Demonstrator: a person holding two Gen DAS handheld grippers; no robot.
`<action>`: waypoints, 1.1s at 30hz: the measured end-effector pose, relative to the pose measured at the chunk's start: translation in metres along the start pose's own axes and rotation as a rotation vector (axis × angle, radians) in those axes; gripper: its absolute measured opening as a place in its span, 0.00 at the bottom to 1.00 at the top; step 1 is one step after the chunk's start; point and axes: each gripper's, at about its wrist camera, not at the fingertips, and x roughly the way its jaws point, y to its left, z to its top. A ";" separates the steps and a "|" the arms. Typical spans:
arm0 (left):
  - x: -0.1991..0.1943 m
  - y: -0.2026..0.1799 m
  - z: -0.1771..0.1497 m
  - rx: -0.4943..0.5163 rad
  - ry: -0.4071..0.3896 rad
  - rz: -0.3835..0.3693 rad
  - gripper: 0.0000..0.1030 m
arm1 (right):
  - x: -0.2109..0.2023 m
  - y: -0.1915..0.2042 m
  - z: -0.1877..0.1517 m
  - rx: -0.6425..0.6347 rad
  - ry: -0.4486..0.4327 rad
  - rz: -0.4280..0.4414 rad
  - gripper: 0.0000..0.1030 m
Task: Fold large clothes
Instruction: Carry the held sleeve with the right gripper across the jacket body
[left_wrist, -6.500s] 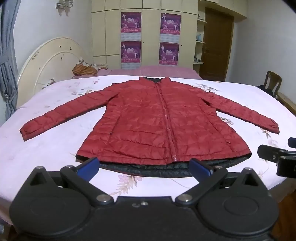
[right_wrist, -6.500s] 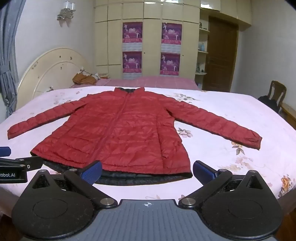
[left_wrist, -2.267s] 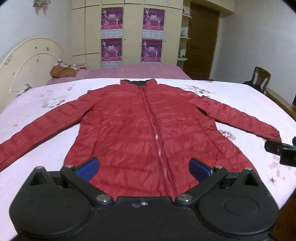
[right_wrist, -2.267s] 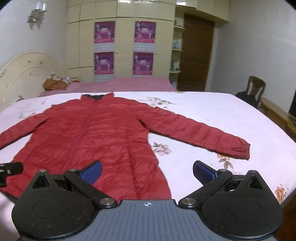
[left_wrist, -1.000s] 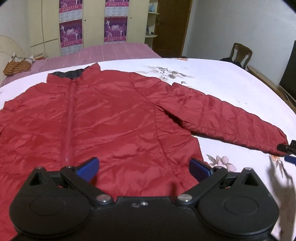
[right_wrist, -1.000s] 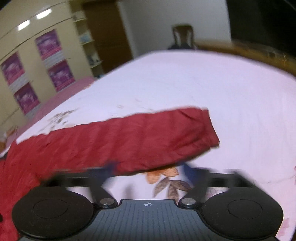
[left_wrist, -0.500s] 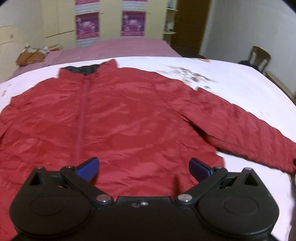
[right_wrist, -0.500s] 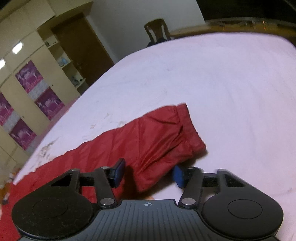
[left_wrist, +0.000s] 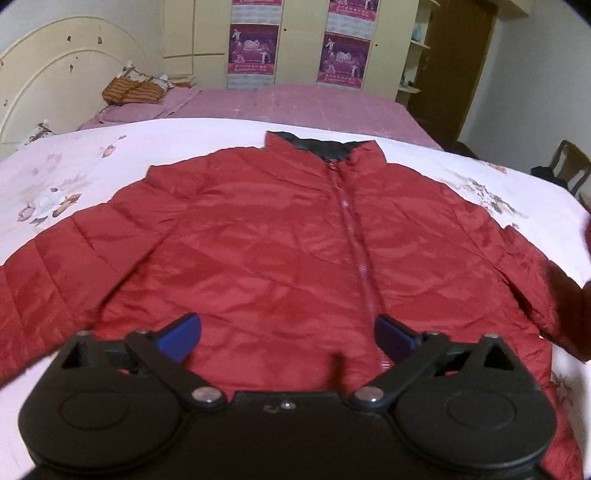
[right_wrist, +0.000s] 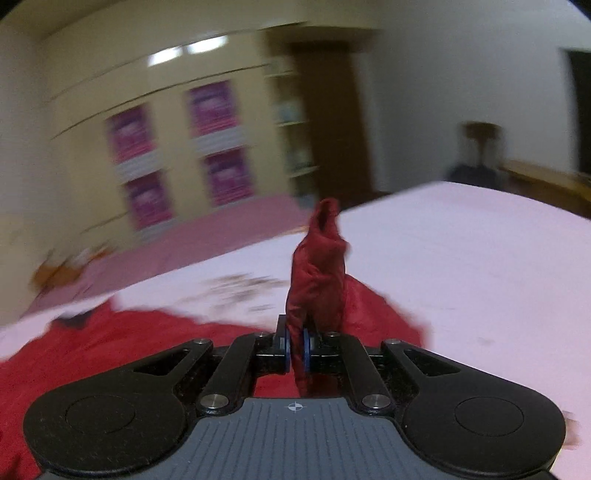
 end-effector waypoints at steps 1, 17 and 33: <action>0.000 0.009 0.001 -0.008 -0.004 -0.007 0.94 | 0.002 0.018 -0.003 -0.034 0.015 0.030 0.06; -0.021 0.126 0.007 -0.166 -0.065 -0.113 0.88 | 0.066 0.268 -0.108 -0.374 0.282 0.331 0.06; 0.019 0.081 0.022 -0.110 -0.012 -0.252 0.93 | 0.057 0.260 -0.102 -0.450 0.138 0.307 0.70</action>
